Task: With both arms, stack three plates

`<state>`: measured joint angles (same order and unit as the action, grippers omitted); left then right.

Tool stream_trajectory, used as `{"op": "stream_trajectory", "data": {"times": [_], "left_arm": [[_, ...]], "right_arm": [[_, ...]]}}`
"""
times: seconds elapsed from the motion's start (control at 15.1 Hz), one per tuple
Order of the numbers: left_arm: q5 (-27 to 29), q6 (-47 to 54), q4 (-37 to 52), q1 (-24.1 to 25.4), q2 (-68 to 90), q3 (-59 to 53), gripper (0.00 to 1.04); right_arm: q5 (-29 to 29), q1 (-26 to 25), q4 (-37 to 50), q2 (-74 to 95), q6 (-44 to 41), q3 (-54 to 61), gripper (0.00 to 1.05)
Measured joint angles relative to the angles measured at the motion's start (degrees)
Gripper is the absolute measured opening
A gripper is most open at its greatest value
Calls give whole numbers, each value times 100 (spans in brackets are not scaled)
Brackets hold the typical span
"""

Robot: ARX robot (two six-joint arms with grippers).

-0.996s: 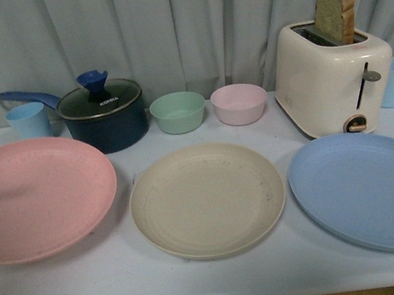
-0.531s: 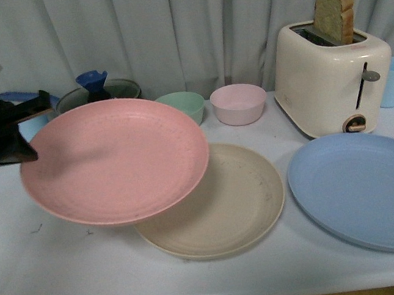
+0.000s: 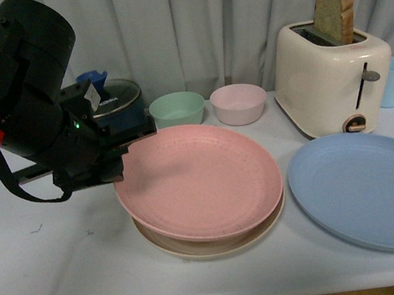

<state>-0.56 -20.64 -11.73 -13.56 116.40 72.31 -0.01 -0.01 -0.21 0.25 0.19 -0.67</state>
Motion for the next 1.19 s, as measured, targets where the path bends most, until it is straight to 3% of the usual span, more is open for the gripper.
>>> {"op": "stream_trajectory", "data": {"times": [0.2, 0.4, 0.66, 0.73, 0.8, 0.86, 1.0, 1.13, 1.19], "left_arm": [[144, -48, 129, -20, 319, 98, 2], [142, -160, 330, -39, 120, -46, 39], [509, 675, 2146, -302, -1410, -1119, 89], [1279, 1241, 4522, -264, -1329, -1939, 75], [1392, 1650, 5949, -101, -1355, -3084, 61], [1353, 1794, 6714, 70, -1543, -3718, 50], [1130, 1943, 8054, 354, -2573, -4476, 22], [922, 1963, 7899, 435, -2830, -5121, 4], [896, 1956, 7858, 452, -2844, -5257, 1]], "right_arm": [[0, 0, 0, -2, 0, 0, 98], [0, 0, 0, 0, 0, 0, 98], [0, 0, 0, -2, 0, 0, 98], [0, 0, 4, -2, 0, 0, 98], [2, 0, -9, 0, 0, 0, 98], [0, 0, 0, -2, 0, 0, 98], [0, 0, 0, 0, 0, 0, 98], [2, 0, 0, -2, 0, 0, 98], [0, 0, 0, -2, 0, 0, 98]]}}
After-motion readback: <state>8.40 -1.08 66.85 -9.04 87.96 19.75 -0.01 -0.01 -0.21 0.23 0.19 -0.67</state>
